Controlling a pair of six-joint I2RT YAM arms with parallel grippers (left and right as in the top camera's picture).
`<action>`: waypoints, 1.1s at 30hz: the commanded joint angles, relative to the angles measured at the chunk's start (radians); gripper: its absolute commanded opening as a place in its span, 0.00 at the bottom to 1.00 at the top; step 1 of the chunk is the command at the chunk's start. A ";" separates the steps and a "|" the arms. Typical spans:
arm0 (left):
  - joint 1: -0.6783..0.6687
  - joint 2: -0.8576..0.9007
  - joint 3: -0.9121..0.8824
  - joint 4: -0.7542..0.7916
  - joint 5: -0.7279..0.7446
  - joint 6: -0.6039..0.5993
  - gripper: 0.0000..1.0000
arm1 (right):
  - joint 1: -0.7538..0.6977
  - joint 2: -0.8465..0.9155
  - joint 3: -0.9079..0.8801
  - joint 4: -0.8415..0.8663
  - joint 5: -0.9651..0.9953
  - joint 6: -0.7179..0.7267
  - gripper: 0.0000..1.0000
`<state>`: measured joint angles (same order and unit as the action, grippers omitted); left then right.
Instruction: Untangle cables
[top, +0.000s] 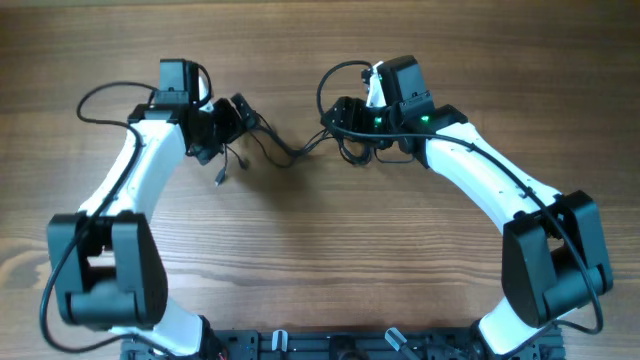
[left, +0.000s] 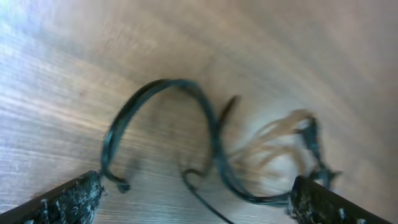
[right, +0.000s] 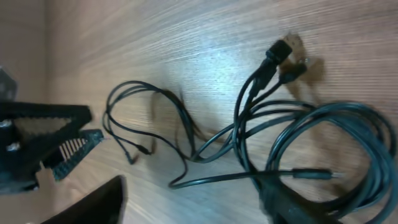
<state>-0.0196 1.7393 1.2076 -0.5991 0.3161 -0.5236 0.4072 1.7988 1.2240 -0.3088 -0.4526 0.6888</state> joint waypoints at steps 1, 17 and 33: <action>-0.004 -0.086 0.048 0.027 0.005 0.019 1.00 | 0.003 0.014 0.011 0.001 -0.043 0.169 0.47; -0.099 -0.080 0.047 0.001 -0.161 -0.014 1.00 | 0.131 0.097 0.011 0.006 0.073 0.465 0.50; -0.127 -0.036 0.047 0.012 -0.217 -0.015 1.00 | 0.161 0.140 0.012 0.098 0.240 0.415 0.04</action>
<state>-0.1432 1.6905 1.2438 -0.5915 0.1165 -0.5327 0.5606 1.9244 1.2240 -0.2256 -0.1970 1.2396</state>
